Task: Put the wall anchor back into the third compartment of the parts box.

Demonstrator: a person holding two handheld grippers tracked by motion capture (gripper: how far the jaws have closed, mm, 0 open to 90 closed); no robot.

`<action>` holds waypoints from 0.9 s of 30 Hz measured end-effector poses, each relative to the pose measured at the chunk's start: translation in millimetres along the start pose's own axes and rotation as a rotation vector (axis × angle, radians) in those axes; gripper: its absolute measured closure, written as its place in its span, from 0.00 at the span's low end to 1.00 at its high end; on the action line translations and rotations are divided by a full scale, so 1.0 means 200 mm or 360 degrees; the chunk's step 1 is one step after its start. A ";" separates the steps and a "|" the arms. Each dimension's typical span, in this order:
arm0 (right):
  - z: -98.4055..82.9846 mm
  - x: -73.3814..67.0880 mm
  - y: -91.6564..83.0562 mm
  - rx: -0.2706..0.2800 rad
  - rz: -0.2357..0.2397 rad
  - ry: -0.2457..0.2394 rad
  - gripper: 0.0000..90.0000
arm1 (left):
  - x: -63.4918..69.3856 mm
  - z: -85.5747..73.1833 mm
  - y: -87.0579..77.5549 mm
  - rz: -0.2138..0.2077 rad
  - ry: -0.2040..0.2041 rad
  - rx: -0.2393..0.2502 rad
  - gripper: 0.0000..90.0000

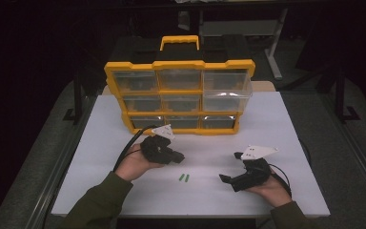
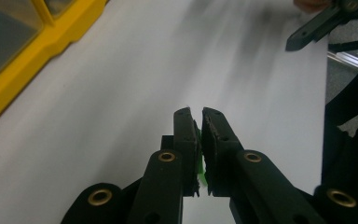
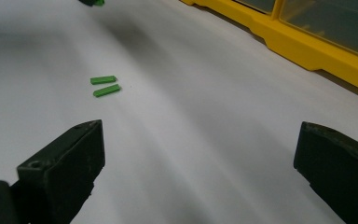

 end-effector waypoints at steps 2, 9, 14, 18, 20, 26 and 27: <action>0.00 0.00 0.00 0.0000 0.0000 0.0000 0.01 | 0.00 0.03 -0.02 -0.0005 0.0005 0.0012 0.95; 0.00 0.00 0.00 0.0005 0.0000 0.0001 0.01 | 0.00 0.13 -0.09 -0.0007 0.0050 0.0019 0.94; 0.00 0.00 0.00 0.0000 0.0002 0.0005 0.01 | -0.01 0.21 -0.16 -0.0003 0.0093 0.0040 0.95; 0.00 0.00 -0.01 0.0001 0.0003 0.0007 0.01 | 0.00 0.27 -0.21 -0.0028 0.0104 0.0059 0.95; 0.00 0.00 -0.01 0.0001 0.0003 0.0006 0.01 | 0.01 0.29 -0.23 -0.0037 0.0110 0.0063 0.94; 0.00 0.00 -0.01 0.0003 0.0003 0.0008 0.01 | 0.01 0.36 -0.29 -0.0052 0.0128 0.0067 0.94; 0.00 0.00 -0.01 0.0002 0.0004 0.0008 0.01 | 0.01 0.37 -0.31 -0.0054 0.0122 0.0065 0.94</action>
Point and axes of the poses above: each handheld gripper's, and its own axes: y roughly forward along the jaws, z roughly out of its top, x roughly to its right, the point moved 10 cm from there along y, roughly forward along the jaws, and after that the axes turned 7 degrees about -z, right-handed, at the moved point
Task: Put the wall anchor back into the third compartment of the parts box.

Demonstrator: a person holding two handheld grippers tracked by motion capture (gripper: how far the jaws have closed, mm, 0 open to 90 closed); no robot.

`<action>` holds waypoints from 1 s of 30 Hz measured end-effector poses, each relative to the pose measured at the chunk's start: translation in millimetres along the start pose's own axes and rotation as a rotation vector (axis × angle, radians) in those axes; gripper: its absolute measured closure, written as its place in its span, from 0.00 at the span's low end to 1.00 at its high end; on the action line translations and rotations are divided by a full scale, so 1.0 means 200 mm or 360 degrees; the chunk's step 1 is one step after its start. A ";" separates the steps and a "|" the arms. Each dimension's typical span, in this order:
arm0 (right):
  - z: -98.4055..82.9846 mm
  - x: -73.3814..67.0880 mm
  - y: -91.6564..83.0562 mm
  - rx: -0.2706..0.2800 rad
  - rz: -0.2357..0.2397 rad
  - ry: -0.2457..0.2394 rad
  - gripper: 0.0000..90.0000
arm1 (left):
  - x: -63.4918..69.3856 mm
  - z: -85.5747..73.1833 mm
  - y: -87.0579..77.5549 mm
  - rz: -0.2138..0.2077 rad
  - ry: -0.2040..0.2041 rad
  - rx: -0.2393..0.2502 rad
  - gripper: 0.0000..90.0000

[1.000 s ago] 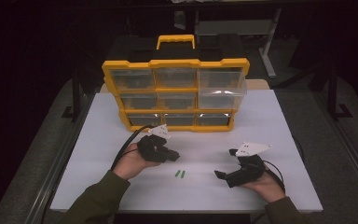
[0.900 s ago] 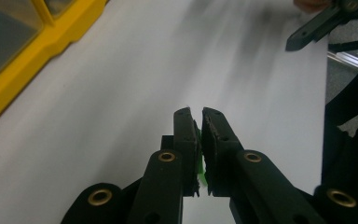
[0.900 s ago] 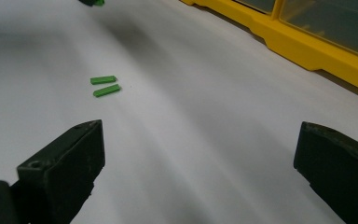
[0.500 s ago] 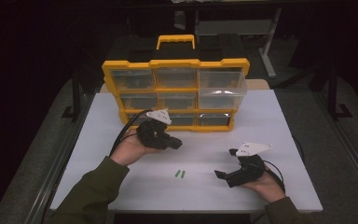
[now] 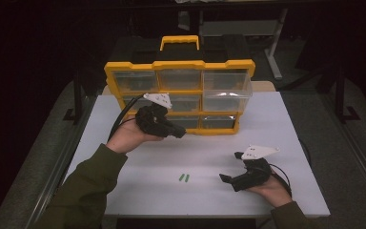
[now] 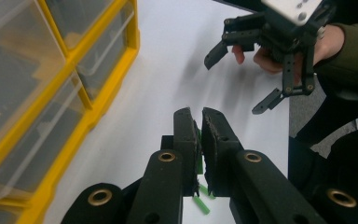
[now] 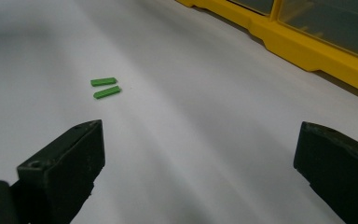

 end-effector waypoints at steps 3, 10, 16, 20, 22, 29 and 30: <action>0.00 0.00 0.00 -0.0002 0.0002 0.0000 0.01 | -0.01 0.03 -0.02 -0.0007 -0.0003 0.0014 0.94; 0.00 0.00 0.00 -0.0007 0.0003 -0.0001 0.01 | -0.01 0.14 -0.11 -0.0028 0.0031 0.0030 0.94; 0.00 0.00 0.00 -0.0009 0.0003 -0.0001 0.01 | -0.01 0.24 -0.16 -0.0040 0.0053 0.0020 0.94; -0.01 0.00 0.01 -0.0009 -0.0001 -0.0013 0.01 | 0.00 0.30 -0.19 -0.0054 0.0070 0.0023 0.94; -0.01 0.00 0.01 -0.0010 -0.0001 -0.0015 0.01 | 0.00 0.34 -0.21 -0.0052 0.0081 0.0019 0.94; -0.01 0.00 0.01 -0.0013 -0.0001 -0.0015 0.01 | 0.00 0.44 -0.25 -0.0038 0.0108 0.0012 0.94; -0.01 0.00 0.01 -0.0014 0.0000 -0.0016 0.01 | 0.00 0.46 -0.26 -0.0040 0.0105 0.0020 0.94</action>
Point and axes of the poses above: each handheld gripper's, and its own axes: y roughly forward along the jaws, z roughly out of its top, x roughly to its right, the point moved 10 cm from there along y, roughly forward along the jaws, and after that the axes turned 7 degrees about -z, right-handed, at the moved point
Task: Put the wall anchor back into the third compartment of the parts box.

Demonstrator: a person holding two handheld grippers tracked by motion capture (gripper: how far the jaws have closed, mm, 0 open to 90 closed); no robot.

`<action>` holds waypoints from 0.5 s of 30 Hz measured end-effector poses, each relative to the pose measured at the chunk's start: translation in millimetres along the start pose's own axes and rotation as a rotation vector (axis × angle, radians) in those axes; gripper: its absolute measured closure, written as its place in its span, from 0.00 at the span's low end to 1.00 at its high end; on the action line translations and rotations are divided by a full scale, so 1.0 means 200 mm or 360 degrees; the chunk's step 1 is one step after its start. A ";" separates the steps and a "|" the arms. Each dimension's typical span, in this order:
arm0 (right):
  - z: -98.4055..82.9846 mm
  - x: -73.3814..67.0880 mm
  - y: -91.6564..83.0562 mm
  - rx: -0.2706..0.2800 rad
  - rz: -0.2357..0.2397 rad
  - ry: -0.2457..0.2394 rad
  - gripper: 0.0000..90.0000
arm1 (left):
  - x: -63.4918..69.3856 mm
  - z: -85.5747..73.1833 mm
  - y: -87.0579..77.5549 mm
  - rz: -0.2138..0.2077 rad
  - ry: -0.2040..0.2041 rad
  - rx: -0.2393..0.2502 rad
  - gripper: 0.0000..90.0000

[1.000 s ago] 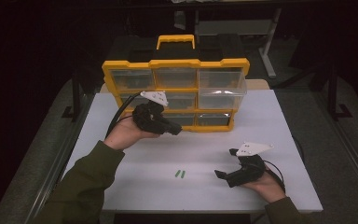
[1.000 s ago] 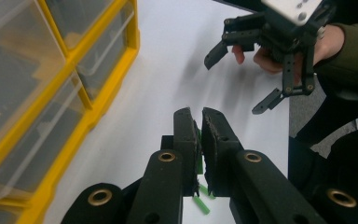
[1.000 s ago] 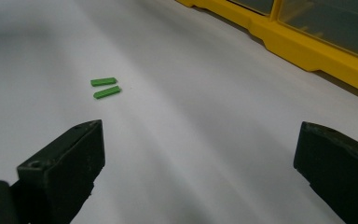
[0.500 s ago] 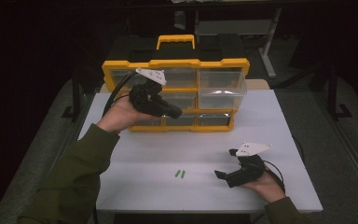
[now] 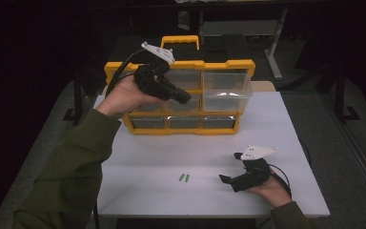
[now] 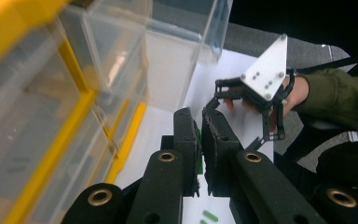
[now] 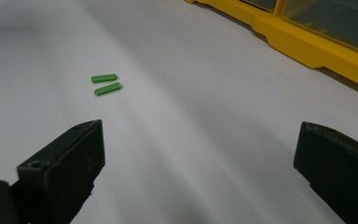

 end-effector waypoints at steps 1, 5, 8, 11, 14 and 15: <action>0.00 0.00 0.00 -0.0001 0.0000 -0.0001 0.01 | 0.00 0.02 -0.01 0.0005 0.0006 -0.0001 0.94; 0.00 0.00 0.00 -0.0002 0.0002 0.0000 0.01 | 0.00 0.09 -0.03 0.0022 0.0037 -0.0002 0.94; 0.00 0.00 0.00 -0.0001 0.0001 -0.0001 0.01 | 0.00 0.14 -0.03 0.0031 0.0064 0.0000 0.94; 0.00 0.00 0.00 -0.0004 0.0002 0.0002 0.01 | 0.00 0.19 -0.03 0.0033 0.0070 -0.0004 0.94; 0.00 0.00 0.00 -0.0002 0.0003 0.0003 0.01 | 0.00 0.24 -0.03 0.0042 0.0082 -0.0005 0.94; 0.00 0.00 0.00 -0.0002 0.0005 0.0004 0.01 | 0.00 0.25 -0.02 0.0045 0.0081 -0.0003 0.94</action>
Point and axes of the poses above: each handheld gripper's, and its own axes: y roughly forward along the jaws, z roughly out of its top, x roughly to its right, the point moved 10 cm from there along y, roughly forward along the jaws, and after that the axes turned 7 degrees about -z, right-handed, at the moved point
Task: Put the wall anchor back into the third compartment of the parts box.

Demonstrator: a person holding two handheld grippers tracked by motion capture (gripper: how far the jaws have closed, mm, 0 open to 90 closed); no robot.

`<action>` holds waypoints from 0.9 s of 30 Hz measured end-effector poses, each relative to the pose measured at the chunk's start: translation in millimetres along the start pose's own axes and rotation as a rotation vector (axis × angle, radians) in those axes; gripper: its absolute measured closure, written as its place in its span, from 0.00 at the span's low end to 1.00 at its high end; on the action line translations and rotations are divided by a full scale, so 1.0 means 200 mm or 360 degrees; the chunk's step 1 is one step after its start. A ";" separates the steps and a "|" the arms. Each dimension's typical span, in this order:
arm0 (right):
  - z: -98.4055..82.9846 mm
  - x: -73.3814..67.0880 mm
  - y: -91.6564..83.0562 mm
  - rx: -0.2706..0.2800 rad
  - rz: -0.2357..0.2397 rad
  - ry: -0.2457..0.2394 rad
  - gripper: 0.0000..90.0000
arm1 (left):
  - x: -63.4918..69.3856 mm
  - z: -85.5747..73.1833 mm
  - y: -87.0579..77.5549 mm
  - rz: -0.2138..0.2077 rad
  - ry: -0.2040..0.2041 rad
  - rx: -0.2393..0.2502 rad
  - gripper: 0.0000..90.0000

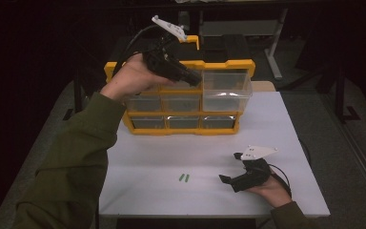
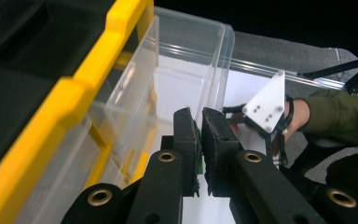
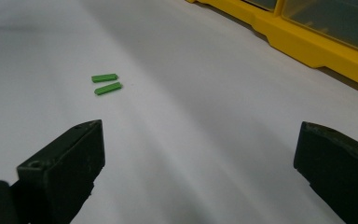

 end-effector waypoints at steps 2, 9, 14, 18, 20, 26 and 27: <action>0.00 0.00 0.00 -0.0001 0.0002 0.0001 0.01 | -0.01 0.02 0.02 0.0000 0.0006 0.0002 0.94; 0.00 0.00 0.00 0.0007 0.0009 0.0008 0.01 | -0.04 0.08 0.11 0.0005 0.0006 -0.0014 0.94; 0.00 0.00 0.00 0.0003 0.0012 -0.0002 0.01 | -0.06 0.12 0.18 0.0005 -0.0020 -0.0030 0.94; 0.00 0.00 -0.01 0.0008 0.0016 0.0010 0.01 | -0.08 0.09 0.25 0.0014 -0.0008 -0.0114 0.94; 0.00 0.00 -0.01 0.0003 0.0019 0.0020 0.01 | -0.08 0.08 0.28 0.0009 0.0000 -0.0156 0.94; 0.00 0.00 -0.01 0.0008 0.0016 0.0021 0.01 | -0.09 0.10 0.26 0.0031 -0.0009 -0.0103 0.85; 0.00 0.00 -0.01 0.0009 0.0016 0.0022 0.01 | -0.09 0.10 0.25 0.0036 -0.0013 -0.0088 0.83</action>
Point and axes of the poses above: each handheld gripper's, and its own axes: y roughly forward along the jaws, z roughly out of its top, x roughly to its right, the point moved 10 cm from there along y, roughly forward along the jaws, and after that the axes turned 7 degrees about -z, right-handed, at the moved point
